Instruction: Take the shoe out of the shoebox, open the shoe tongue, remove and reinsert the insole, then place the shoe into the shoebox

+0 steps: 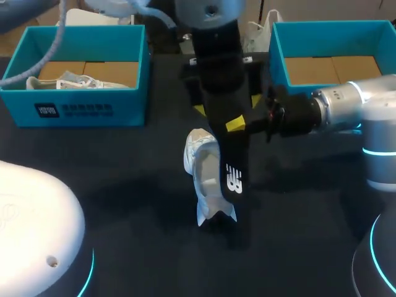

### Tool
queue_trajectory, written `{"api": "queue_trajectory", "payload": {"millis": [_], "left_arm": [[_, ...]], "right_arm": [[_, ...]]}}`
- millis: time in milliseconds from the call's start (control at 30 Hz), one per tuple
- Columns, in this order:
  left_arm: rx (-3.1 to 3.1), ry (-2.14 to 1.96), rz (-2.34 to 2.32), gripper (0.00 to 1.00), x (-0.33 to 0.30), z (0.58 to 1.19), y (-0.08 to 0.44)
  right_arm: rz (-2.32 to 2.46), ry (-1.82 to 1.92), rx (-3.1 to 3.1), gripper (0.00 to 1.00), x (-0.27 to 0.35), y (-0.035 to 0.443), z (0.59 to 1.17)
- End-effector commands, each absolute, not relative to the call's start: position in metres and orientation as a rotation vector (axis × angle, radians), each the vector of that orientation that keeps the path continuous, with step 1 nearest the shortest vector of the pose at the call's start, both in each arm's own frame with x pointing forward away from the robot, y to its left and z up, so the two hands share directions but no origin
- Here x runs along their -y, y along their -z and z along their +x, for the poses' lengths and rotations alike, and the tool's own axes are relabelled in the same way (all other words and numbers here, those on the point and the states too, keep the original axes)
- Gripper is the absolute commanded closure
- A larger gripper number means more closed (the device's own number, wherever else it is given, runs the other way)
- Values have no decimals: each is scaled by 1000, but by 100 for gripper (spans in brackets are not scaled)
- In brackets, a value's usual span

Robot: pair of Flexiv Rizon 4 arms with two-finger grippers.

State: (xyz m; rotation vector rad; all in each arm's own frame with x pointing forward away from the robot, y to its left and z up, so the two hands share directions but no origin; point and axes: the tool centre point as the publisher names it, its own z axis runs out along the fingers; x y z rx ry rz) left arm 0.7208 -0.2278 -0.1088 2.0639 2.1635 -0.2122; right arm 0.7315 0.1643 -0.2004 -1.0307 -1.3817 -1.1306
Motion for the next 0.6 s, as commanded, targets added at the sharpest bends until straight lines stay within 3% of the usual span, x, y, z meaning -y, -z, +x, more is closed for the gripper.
{"api": "queue_trajectory", "payload": {"millis": [33,600], "left_arm": [[-2008,424,1927,0,206,718,109],[-1818,608,1656,0,177,709,96]], "right_arm": [[-1045,1123,1389,100,-159,195,729],[-1074,1125,1382,100,-152,189,724]]}}
